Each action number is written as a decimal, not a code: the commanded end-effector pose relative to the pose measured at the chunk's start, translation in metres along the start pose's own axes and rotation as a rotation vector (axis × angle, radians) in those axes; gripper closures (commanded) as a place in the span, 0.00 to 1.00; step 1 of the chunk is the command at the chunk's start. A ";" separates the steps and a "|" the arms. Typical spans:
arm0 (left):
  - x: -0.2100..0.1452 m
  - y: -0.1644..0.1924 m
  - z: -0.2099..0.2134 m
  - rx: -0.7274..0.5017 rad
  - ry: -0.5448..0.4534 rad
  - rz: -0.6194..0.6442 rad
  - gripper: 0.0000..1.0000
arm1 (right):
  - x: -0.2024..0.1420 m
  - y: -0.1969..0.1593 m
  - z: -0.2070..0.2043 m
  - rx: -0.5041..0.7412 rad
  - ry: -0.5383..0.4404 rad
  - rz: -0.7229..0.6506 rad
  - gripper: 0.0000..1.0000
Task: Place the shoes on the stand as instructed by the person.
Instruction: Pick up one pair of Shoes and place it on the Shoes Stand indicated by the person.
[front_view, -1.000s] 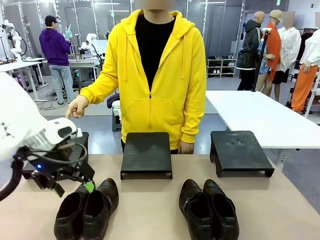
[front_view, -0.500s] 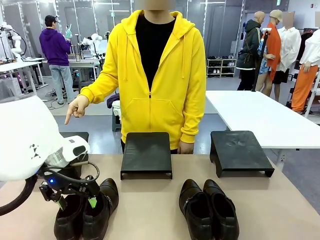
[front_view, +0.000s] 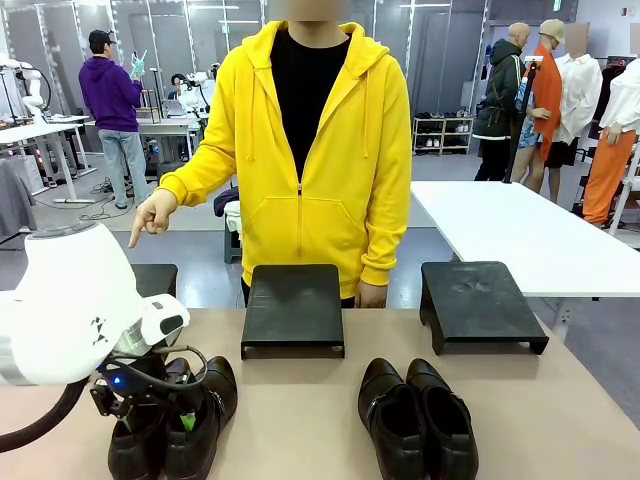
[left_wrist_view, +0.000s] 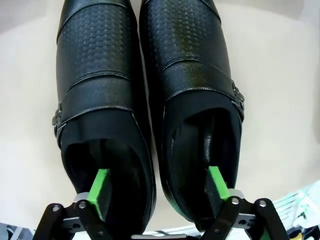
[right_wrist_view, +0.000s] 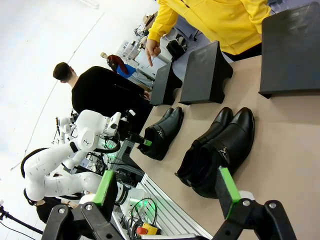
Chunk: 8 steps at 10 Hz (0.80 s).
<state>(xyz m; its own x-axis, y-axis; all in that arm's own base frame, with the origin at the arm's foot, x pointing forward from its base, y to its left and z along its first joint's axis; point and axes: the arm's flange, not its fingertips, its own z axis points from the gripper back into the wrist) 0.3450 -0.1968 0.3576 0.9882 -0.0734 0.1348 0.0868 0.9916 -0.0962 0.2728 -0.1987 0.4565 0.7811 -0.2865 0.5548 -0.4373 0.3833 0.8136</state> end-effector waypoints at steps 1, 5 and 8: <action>-0.022 0.014 -0.020 -0.011 -0.015 -0.041 0.60 | 0.002 0.001 0.001 0.009 -0.008 0.009 0.00; -0.023 0.013 -0.015 0.018 0.010 -0.031 1.00 | 0.002 0.001 0.001 0.009 -0.008 0.009 0.00; -0.021 0.015 -0.011 0.029 -0.002 -0.041 1.00 | 0.002 0.001 0.001 0.009 -0.008 0.009 0.00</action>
<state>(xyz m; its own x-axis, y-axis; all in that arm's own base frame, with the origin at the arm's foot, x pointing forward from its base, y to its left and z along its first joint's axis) 0.3461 -0.1973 0.3505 0.9868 -0.0957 0.1304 0.1071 0.9908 -0.0833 0.2728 -0.1987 0.4565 0.7811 -0.2865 0.5549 -0.4374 0.3833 0.8135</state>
